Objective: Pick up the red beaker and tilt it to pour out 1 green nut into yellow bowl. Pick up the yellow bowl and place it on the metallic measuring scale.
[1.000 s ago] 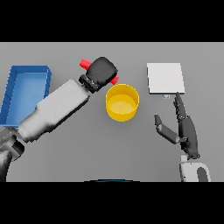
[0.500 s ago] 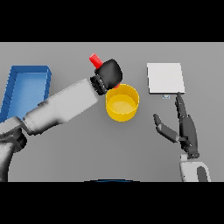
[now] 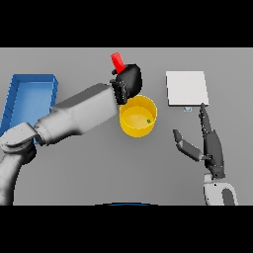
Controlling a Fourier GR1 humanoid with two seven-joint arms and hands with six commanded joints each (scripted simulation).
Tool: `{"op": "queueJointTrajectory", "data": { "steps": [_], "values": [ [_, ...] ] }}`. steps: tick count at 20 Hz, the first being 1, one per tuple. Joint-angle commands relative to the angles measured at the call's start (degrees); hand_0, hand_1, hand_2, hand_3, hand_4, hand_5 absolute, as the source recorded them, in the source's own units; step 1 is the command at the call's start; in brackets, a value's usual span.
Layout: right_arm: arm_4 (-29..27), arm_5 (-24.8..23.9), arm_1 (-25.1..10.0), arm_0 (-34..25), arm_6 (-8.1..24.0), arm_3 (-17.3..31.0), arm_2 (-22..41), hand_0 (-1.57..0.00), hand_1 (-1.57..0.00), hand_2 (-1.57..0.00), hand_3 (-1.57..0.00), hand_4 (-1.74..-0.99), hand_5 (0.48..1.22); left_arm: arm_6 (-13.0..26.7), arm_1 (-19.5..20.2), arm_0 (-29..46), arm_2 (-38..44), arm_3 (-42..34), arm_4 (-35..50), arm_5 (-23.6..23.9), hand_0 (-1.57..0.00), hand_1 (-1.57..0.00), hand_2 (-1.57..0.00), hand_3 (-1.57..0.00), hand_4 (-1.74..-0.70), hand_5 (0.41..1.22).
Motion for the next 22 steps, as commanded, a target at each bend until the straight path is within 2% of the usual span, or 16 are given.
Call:
{"op": "queueJointTrajectory", "data": {
  "steps": [1, 2, 5, 6, 8, 9, 10, 12, 14, 17, 20, 22],
  "values": [
    [0.09, 0.08, 0.00, -0.10, -0.16, 0.36, 0.08, 0.00, 0.00, 0.00, 0.00, -1.206, 0.591, -1.05, 0.12, -0.76, -0.80, 0.04, -0.37, 0.35, -1.57, -1.57, -1.57, -1.57, -1.73, 1.221],
    [0.46, -0.06, 0.25, 0.31, -0.84, 0.08, 0.47, 0.00, 0.00, 0.00, 0.00, -1.210, 0.592, -1.95, -0.07, -1.61, -1.56, 0.22, -0.65, 0.55, -1.57, -1.57, -1.57, -1.57, -1.73, 1.221],
    [0.98, -0.60, 0.19, -0.43, 0.01, 0.36, 0.31, 0.00, 0.00, 0.00, 0.00, -1.207, 0.594, -3.22, 0.86, -3.51, -2.88, -1.08, -0.69, -0.58, -1.57, -1.57, -1.57, -1.57, -1.73, 1.221],
    [1.46, -0.89, 0.06, -0.22, 0.26, 0.35, 0.33, 0.00, 0.00, 0.00, 0.00, -1.206, 0.592, -3.40, 1.01, -4.57, -2.76, 0.57, -0.62, 0.32, -1.57, -1.57, -1.57, -1.57, -1.73, 1.221],
    [1.74, -0.93, 0.69, 0.48, -1.00, 0.25, 0.99, 0.00, 0.00, 0.00, 0.00, -1.209, 0.592, -4.86, 2.59, -7.33, -1.10, 0.83, 0.93, 1.14, -1.57, -1.57, -1.57, -1.57, -1.73, 1.221],
    [1.72, -1.13, 0.54, 0.18, -1.09, 0.71, 0.67, 0.00, 0.00, 0.00, 0.00, -1.203, 0.592, -4.27, 3.16, -8.86, -0.15, 1.47, 1.43, 1.85, -1.57, -1.57, -1.57, -1.49, -1.73, 1.221],
    [1.78, -1.19, 0.85, -0.03, -1.25, 0.86, 0.89, 0.00, 0.00, 0.00, 0.00, -1.201, 0.592, -3.68, 3.75, -10.65, 1.06, 2.44, 2.11, 2.05, -1.57, -1.57, -1.40, -1.51, -1.68, 1.221],
    [0.81, -0.81, 0.84, -0.50, -1.20, 1.15, 0.47, 0.00, 0.00, 0.00, 0.00, -1.186, 0.596, -4.41, 5.28, -14.03, 3.52, 5.22, 4.02, 3.65, -1.57, -1.57, -1.46, -1.04, -1.70, 1.221],
    [-0.02, -0.25, 0.99, -1.13, -0.96, 0.88, 0.47, 0.00, 0.00, 0.00, 0.00, -1.181, 0.593, -4.15, 6.55, -16.98, 6.37, 8.41, 6.28, 5.00, -1.57, -1.57, -1.50, -1.23, -1.70, 1.221],
    [-1.94, 1.03, 0.57, -1.46, -1.11, 1.17, -0.21, 0.00, 0.00, 0.00, 0.00, -1.193, 0.597, -0.83, 8.34, -19.23, 13.04, 14.26, 12.41, 4.85, -1.57, -1.57, -1.53, -1.40, -1.72, 1.221],
    [-1.85, 1.20, 1.10, -1.62, -1.13, 1.56, 0.38, 0.00, 0.00, 0.00, 0.00, -1.209, 0.593, 5.71, 11.41, -17.81, 23.14, 20.48, 22.47, 6.73, -1.57, -1.57, -1.55, -1.36, -1.73, 1.221],
    [-3.46, 2.12, 0.21, -1.86, -1.71, 1.41, -0.59, 0.00, 0.00, 0.00, 0.00, -1.224, 0.592, 7.18, 14.40, -16.28, 28.97, 22.09, 29.07, 9.43, -1.57, -1.57, -1.56, -1.37, -1.73, 1.221]
  ]
}}
